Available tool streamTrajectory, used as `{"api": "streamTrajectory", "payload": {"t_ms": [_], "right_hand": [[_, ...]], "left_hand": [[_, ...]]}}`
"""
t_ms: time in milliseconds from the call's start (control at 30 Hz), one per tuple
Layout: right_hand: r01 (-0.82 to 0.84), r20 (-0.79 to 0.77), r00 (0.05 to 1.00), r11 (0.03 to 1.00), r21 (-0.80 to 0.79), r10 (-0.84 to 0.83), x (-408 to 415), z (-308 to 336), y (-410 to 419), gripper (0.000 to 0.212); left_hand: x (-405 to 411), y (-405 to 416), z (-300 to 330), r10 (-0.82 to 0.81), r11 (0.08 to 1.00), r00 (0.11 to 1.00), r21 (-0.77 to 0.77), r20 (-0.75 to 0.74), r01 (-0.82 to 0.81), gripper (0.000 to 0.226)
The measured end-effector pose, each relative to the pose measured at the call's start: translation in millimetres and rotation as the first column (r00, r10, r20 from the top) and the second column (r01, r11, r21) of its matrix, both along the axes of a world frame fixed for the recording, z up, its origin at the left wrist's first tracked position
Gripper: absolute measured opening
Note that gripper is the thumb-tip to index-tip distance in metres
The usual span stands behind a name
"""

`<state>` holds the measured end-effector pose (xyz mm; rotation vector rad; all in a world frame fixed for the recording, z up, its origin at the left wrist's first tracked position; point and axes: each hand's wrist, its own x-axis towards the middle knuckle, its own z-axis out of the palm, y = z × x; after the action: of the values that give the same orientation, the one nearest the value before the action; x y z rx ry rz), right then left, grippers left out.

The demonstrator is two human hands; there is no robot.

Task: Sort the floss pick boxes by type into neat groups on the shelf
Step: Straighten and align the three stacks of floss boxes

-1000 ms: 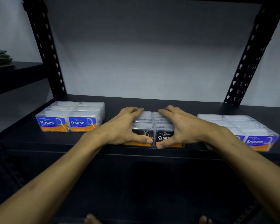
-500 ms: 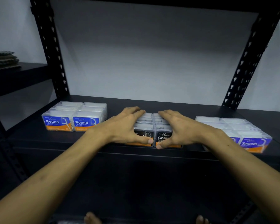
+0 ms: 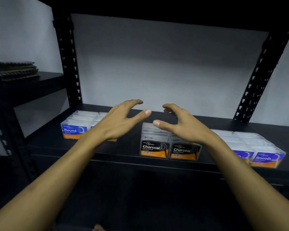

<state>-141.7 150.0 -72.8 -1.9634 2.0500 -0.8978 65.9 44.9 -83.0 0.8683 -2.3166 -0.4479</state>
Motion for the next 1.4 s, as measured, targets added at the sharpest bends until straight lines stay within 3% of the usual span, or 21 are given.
{"api": "streamTrajectory", "payload": {"t_ms": [100,233,367,567,800,1000,1233,1300,1400], "right_hand": [[0.030,0.190,0.982,0.996,-0.080,-0.014,27.0,-1.8,-13.4,0.078],[0.056,0.286,0.958,0.990,-0.126,-0.018,60.9,-6.0,-26.6,0.070],[0.076,0.263,0.964,0.987,-0.141,-0.037,93.0,-5.3,-38.6,0.069],[0.070,0.055,0.997,0.988,-0.140,-0.063,138.1,-4.3,-65.2,0.073],[0.177,0.220,0.965,0.974,-0.139,-0.144,169.6,-32.8,-105.4,0.075],[0.311,0.476,0.857,0.935,-0.169,-0.199,163.8,-60.2,-123.0,0.066],[0.250,0.727,0.672,0.967,-0.039,-0.145,161.3,-70.1,-139.3,0.073],[0.233,0.769,0.623,0.972,-0.007,-0.144,164.7,-72.3,-141.4,0.071],[0.231,0.766,0.625,0.973,0.000,-0.148,166.1,-74.8,-143.3,0.069]], "left_hand": [[24.6,-6.0,3.0,0.060,0.996,0.984,0.075,-0.165,-0.048,0.066],[56.1,-6.9,2.9,0.102,0.994,0.960,0.074,-0.260,-0.085,0.055],[89.5,-17.2,-1.9,0.188,0.982,0.938,0.066,-0.291,-0.177,0.049],[129.7,-49.8,-16.9,0.341,0.940,0.889,0.120,-0.304,-0.319,0.050],[140.6,-78.1,-36.7,0.434,0.897,0.843,0.243,-0.317,-0.370,0.060],[142.5,-107.1,-61.7,0.422,0.879,0.812,0.403,-0.403,-0.256,0.066],[132.4,-120.9,-76.1,0.389,0.856,0.791,0.502,-0.472,-0.122,0.066],[132.0,-124.4,-79.5,0.384,0.843,0.810,0.527,-0.443,-0.112,0.064],[133.3,-128.1,-84.1,0.389,0.845,0.825,0.514,-0.410,-0.143,0.062]]}}
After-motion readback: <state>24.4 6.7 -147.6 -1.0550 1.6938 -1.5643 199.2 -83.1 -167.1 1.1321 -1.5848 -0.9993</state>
